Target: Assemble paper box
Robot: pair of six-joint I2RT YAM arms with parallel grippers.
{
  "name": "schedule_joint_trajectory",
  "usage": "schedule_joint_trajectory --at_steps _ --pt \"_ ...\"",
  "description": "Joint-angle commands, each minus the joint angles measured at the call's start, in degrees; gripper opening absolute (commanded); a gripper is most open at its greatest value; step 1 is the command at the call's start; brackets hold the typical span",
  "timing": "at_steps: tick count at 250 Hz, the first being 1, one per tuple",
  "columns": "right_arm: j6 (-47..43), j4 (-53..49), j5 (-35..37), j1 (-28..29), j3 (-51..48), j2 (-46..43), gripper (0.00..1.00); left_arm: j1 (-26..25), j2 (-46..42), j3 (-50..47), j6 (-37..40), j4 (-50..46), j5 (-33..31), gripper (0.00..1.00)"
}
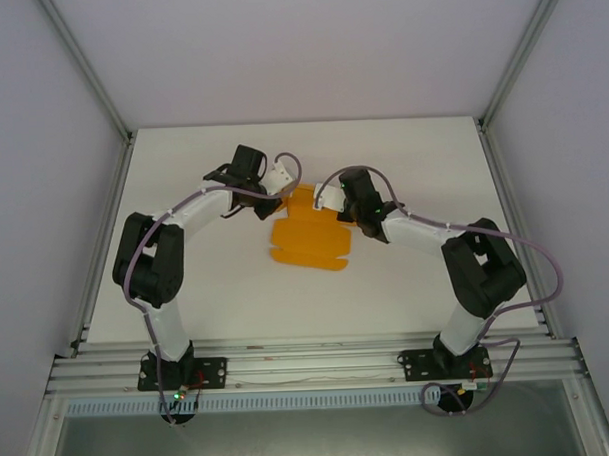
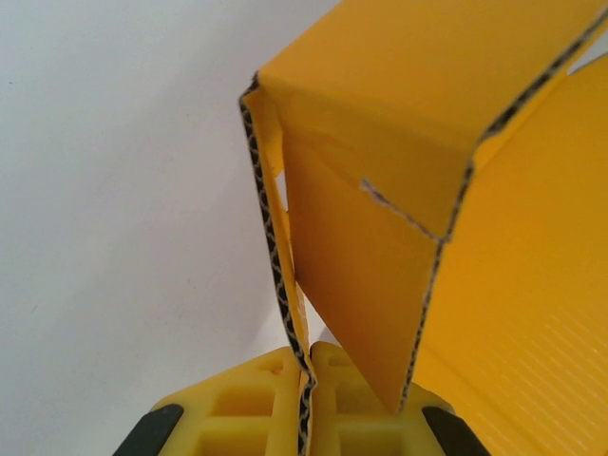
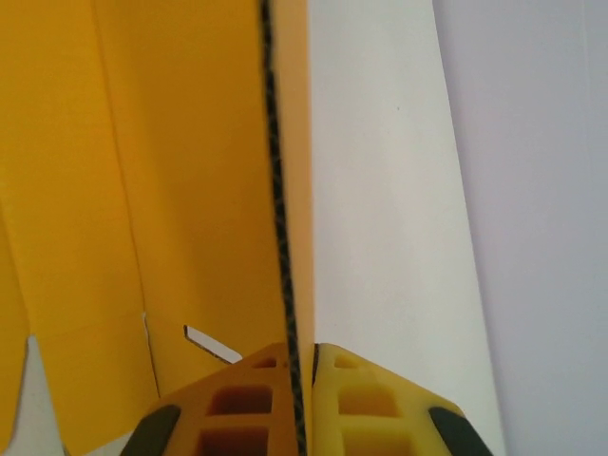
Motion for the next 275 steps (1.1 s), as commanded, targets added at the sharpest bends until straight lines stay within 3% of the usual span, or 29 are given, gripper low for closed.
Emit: schedule_joint_trajectory --at_steps 1,29,40,77,90,101,125,162,197,218,243,263,275 --pt "-2.1 3.8 2.6 -0.2 -1.0 0.8 0.00 -0.5 -2.2 -0.5 -1.6 -0.5 -0.5 0.02" --pt "-7.0 13.4 4.4 -0.1 -5.2 0.2 0.00 0.1 -2.6 -1.1 -3.7 -0.2 -0.3 0.30" --pt "-8.0 16.7 5.3 0.1 -6.2 0.0 0.00 0.5 -3.2 -1.3 -4.8 -0.2 -0.4 0.34" --pt "-11.1 17.9 4.1 0.3 -8.6 -2.1 0.00 3.7 -6.8 -3.7 -8.9 0.3 1.4 0.68" --pt "-11.5 15.3 3.0 0.3 -8.6 -2.8 0.00 5.4 -8.7 -5.4 -10.9 1.9 2.5 0.75" --pt "-10.9 12.8 2.2 0.4 -8.3 -3.2 0.00 6.9 -10.4 -6.8 -12.8 3.4 3.1 0.99" --pt "-6.1 0.5 -1.1 0.2 -3.7 -5.2 0.00 9.5 -13.6 -9.0 -15.6 4.2 4.7 1.00" --pt "1.0 -33.8 -11.5 -0.4 12.0 -5.7 0.00 11.2 -20.2 -14.7 -20.3 9.0 3.3 1.00" --pt "2.5 -58.3 -20.6 -1.4 25.0 -0.6 0.00 12.0 -26.4 -19.2 -24.7 12.8 4.8 1.00" --pt "2.1 -64.2 -19.8 -1.6 28.6 2.6 0.00 12.2 -29.1 -21.8 -26.8 15.1 3.7 1.00" --pt "1.1 -64.3 -19.8 -1.7 28.0 4.5 0.00 12.8 -30.8 -24.2 -29.5 16.5 1.9 1.00" --pt "-0.4 -63.1 -20.8 -2.0 27.2 5.7 0.00 13.8 -30.8 -25.3 -32.0 17.2 0.7 1.00" --pt "0.5 -57.3 -18.7 -2.0 24.9 5.6 0.00 14.6 -30.3 -25.8 -33.4 17.3 1.1 1.00"
